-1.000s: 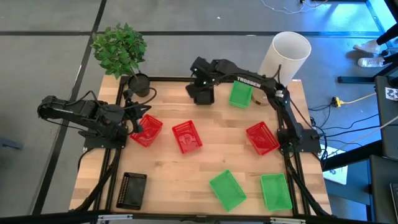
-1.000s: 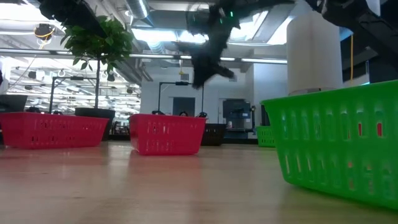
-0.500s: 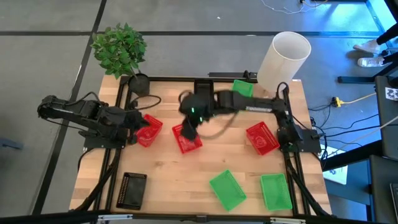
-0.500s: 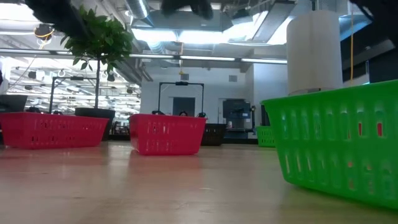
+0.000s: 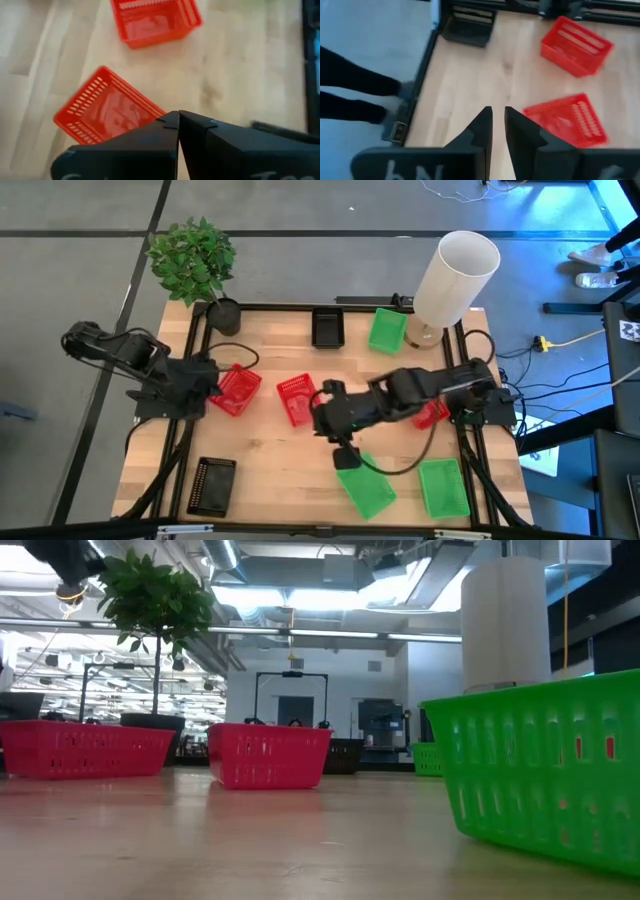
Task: Stack baskets by color
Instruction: Stack the bottom black bin on the top black bins
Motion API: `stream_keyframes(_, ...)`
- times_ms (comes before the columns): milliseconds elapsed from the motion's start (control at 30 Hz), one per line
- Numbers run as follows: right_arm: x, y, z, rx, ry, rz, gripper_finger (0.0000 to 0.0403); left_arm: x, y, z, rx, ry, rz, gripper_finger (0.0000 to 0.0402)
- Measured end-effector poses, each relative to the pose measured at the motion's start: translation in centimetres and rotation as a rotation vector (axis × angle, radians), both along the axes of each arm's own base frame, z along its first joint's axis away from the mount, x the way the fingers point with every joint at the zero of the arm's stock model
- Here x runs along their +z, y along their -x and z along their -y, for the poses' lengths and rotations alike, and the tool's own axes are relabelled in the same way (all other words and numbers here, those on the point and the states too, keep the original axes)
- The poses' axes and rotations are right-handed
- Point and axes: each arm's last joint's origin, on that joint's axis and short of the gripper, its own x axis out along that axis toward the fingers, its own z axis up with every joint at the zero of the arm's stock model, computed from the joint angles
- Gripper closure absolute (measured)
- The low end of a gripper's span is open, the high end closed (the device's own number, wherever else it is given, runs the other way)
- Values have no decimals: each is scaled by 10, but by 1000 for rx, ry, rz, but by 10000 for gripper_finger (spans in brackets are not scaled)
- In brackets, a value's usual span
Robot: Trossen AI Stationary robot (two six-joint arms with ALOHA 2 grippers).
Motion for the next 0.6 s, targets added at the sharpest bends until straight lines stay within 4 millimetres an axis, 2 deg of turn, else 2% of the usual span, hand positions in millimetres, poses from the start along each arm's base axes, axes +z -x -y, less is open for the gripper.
stream_keyframes(167,1,13,-7,-145,42,-18,352,20,-7,17,-81,94,-113,401)
stream_keyframes(300,4,20,-10,-216,18,-22,352,19,-9,33,-151,237,-235,401)
stream_keyframes(467,8,18,-11,-251,-7,27,352,14,-13,47,-144,376,-368,401)
stream_keyframes(600,9,17,-10,-263,-18,39,352,15,-18,53,-126,469,-403,392)
